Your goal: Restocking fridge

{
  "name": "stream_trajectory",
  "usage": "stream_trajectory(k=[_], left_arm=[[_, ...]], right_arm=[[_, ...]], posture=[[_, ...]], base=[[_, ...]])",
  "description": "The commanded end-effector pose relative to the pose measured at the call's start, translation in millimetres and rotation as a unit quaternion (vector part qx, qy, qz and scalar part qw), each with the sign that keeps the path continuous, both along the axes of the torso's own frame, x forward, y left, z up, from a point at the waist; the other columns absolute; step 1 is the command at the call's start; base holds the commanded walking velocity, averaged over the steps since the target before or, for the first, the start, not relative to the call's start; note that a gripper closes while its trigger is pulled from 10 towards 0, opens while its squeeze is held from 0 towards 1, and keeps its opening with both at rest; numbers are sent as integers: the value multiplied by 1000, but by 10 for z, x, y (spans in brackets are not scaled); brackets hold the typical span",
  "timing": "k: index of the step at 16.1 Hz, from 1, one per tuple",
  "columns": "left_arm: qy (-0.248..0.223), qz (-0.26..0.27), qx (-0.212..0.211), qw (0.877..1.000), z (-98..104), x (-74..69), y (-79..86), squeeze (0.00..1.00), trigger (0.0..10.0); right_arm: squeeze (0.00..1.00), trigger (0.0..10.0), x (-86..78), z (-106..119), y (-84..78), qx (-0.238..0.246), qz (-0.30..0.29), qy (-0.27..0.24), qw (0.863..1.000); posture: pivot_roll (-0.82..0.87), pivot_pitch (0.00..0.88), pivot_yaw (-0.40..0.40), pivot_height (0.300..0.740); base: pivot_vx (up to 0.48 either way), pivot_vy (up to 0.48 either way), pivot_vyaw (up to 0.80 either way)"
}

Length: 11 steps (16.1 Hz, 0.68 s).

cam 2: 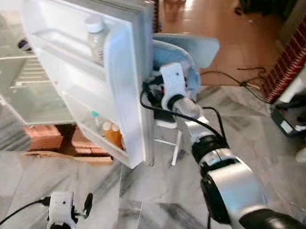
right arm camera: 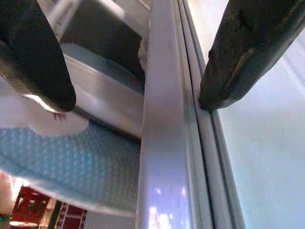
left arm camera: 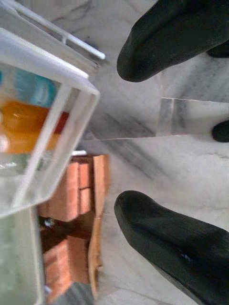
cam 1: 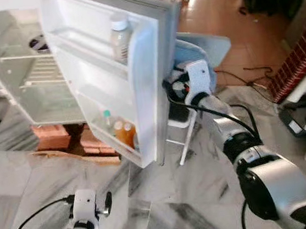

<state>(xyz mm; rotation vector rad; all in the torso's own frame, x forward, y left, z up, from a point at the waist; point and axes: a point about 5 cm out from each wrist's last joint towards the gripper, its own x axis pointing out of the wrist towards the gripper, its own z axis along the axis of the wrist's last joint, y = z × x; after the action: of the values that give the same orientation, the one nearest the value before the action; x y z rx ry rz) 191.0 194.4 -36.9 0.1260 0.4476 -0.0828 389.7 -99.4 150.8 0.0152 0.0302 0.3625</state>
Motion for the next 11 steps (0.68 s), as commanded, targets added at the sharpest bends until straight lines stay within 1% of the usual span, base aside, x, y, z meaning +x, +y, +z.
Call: stream_trajectory(k=[1,2,3,4,5,6,7,8,9,10,11], left_arm=[[-4,-8,1,1000,58,-3,-47,0,10000],[-15,-10,0,1000,148,12,-79,0,10000],[-20,-11,-1,1000,187,15,-95,0,10000],[-29,-12,-2,999,284,17,-133,0,10000],[-33,-13,-3,999,323,16,-152,0,10000],[-34,-13,-3,999,343,17,-160,0,10000],[-41,-14,-3,999,425,19,-194,0,10000],[-43,-14,-4,999,448,18,-197,0,10000],[-44,-14,-4,999,455,19,-196,0,10000],[-48,-12,-4,999,479,31,-187,0,10000],[-50,-11,-4,999,486,37,-181,0,10000]], right_arm=[[0,10000,55,392,210,67,53,-66,994],[0,10000,-15,491,386,126,134,-84,979],[0,10000,-85,545,486,162,191,-94,964],[0,10000,-376,662,739,227,350,-118,901],[0,10000,-537,684,821,238,404,-123,874],[0,10000,-610,699,852,252,427,-120,860],[0,10000,-941,774,927,313,512,-97,794],[0,10000,-1078,796,934,322,540,-94,772],[0,10000,-1112,801,932,324,546,-95,767],[0,10000,-1196,782,915,321,559,-88,759],[0,10000,-1219,770,909,319,562,-86,758]], posture=[[227,93,-50,740],[226,92,-51,740],[228,93,-53,740],[227,94,-54,740],[227,94,-54,740],[227,94,-54,740],[227,95,-55,740],[228,95,-54,740],[228,95,-54,740],[228,95,-52,740],[228,95,-52,740]], base=[[0,0,0],[0,0,0],[0,0,0],[0,0,0],[0,0,0],[0,0,0],[0,0,0],[0,0,0],[0,0,0],[0,0,0],[0,0,0]])
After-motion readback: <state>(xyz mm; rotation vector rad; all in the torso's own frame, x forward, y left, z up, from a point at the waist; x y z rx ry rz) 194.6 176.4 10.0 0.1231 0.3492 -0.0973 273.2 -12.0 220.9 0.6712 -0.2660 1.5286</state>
